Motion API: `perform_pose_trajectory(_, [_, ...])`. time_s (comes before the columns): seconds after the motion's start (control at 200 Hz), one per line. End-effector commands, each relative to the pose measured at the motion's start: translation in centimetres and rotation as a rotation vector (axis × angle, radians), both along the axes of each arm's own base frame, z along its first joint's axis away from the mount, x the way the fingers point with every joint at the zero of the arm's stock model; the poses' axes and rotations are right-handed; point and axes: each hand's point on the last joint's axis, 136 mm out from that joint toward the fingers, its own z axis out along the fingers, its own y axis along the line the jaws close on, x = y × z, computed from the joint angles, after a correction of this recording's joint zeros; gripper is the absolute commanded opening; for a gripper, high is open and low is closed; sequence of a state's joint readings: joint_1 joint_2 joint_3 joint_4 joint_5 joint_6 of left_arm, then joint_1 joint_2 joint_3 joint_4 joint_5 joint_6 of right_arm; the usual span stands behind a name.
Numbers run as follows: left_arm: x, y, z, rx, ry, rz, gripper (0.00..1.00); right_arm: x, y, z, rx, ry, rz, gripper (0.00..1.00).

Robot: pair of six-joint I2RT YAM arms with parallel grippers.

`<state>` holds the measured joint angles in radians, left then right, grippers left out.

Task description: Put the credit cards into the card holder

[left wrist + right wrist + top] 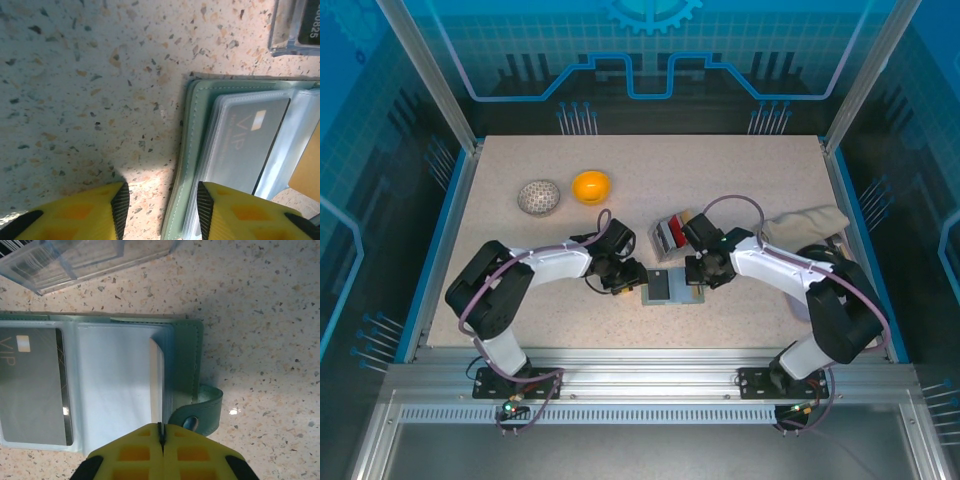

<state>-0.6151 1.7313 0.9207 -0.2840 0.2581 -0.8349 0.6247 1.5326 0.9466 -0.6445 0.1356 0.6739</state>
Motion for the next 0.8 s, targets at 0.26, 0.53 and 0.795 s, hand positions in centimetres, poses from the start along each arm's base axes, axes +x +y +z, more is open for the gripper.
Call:
perform_pose_trajectory(0.26, [-0.9, -1.4, -1.7, -0.01, 0.039, -0.063, 0.35, -1.0, 3.4, -2.5, 0.08, 0.081, 0.028, 0.02])
perform_pose_trajectory(0.53, [-0.9, -1.6, -2.1, -0.008, 0.05, -0.064, 0.34, -0.1, 6.2, -0.5, 0.238, 0.049, 0.042, 0.02])
perform_pose_trajectory(0.795, [-0.8, -1.8, -2.1, -0.011, 0.048, -0.066, 0.31, 0.4, 6.5, 0.9, 0.292, 0.028, 0.038, 0.02])
